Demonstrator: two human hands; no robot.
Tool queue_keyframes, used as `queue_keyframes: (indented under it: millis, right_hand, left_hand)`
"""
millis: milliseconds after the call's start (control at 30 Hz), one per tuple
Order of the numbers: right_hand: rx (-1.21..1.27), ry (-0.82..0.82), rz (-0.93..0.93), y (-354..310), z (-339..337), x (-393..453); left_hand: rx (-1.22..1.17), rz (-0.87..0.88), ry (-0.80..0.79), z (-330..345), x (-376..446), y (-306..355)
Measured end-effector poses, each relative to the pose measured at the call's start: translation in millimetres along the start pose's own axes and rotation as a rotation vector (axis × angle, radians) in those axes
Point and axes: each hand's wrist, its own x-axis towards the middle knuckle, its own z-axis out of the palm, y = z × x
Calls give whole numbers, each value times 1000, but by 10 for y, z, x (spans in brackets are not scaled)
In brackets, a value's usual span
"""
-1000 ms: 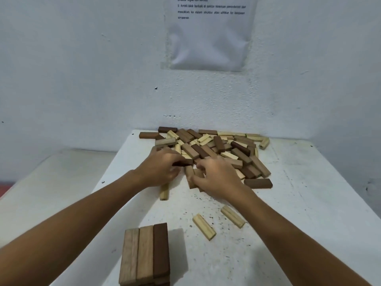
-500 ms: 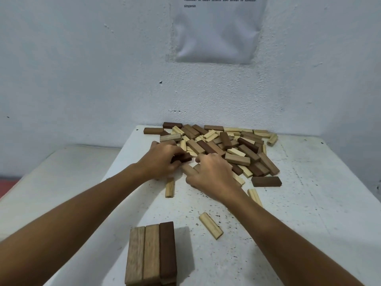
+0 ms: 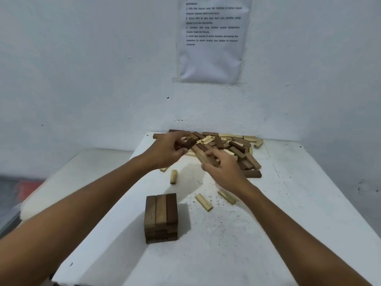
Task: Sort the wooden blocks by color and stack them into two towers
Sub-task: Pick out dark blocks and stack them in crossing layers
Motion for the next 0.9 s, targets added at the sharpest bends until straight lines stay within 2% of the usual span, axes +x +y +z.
queue_keyframes:
  millis: [133,233,433,500,633,733,900]
  right_hand:
    - [8,6,67,42,-221,-369]
    - [-5,83,135,117,-364,-708]
    - [-40,129,337,287,-506,-1258]
    - [-108,131,378,313,-482,-1384]
    - [-397,103,443,307,-367,-1585]
    - [-485,65,422,227,-290,-1708]
    - [-632,-11,276,106,-177,-1821]
  left_hand:
    - [-38,33,-30,17,-241,487]
    - [-36,53,-34,162,-459,793]
    - [-63,-32,-151,711,-827,1015]
    - [-73,-97,-183,866,-933,1007]
    - [-48,-205,-229,1116,-1161,926]
    - [-46,-255,-214,1208,-1303,864]
    - [-19,-269,-185,1208,-1397,802]
